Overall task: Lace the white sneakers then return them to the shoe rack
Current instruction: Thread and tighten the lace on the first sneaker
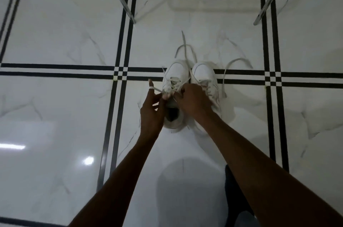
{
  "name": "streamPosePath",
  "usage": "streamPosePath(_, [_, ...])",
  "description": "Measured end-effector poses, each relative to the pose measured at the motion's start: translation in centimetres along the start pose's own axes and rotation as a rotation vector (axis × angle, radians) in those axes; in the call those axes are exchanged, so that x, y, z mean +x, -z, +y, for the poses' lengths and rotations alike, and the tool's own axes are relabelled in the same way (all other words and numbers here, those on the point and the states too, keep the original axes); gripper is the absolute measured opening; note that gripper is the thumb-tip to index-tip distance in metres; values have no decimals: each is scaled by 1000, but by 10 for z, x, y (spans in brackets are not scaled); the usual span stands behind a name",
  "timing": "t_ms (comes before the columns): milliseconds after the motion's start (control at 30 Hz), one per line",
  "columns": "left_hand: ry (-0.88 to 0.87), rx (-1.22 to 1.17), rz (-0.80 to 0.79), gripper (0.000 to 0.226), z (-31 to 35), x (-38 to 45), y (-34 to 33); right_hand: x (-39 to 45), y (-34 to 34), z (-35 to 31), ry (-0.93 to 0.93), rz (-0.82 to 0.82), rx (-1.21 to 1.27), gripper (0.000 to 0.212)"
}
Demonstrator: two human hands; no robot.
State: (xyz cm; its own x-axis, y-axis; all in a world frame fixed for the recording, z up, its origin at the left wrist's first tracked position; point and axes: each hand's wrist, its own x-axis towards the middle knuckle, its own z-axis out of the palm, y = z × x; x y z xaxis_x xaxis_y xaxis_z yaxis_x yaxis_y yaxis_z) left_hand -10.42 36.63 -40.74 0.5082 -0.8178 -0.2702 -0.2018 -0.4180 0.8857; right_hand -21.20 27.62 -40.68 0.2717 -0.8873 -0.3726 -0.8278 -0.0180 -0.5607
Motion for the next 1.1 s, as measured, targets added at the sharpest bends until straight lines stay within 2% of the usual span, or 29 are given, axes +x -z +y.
streamPosePath(100, [-39,-15,1,62,-10,-5,3,-3,-8,1,-13,95,62,17])
streamPosePath(200, [-86,13,-10,61,-14,-5,2,-6,-12,5,-16,105,152,12])
streamPosePath(300, [-170,-52,16,30,-18,-8,4,-5,-18,11,3,87,189,11])
streamPosePath(367, [-198,-113,2,22,-14,-9,6,0,-22,14,34,96,204,10])
streamPosePath(533, [-184,-289,76,50,-6,-3,15,5,-16,14,55,141,257,10])
streamPosePath(667, [-170,-344,-6,79,0,-4,26,-4,-13,11,34,133,270,11])
streamPosePath(733, [-204,-290,-21,83,0,-2,29,-9,-12,7,15,116,268,14])
streamPosePath(867, [-305,-202,97,69,5,10,38,-8,-12,3,27,71,286,17])
streamPosePath(1000, [-411,-65,114,32,29,18,46,-5,-10,7,0,6,370,16])
streamPosePath(1100, [-474,-106,103,32,47,20,55,-7,-9,11,-16,-23,380,19])
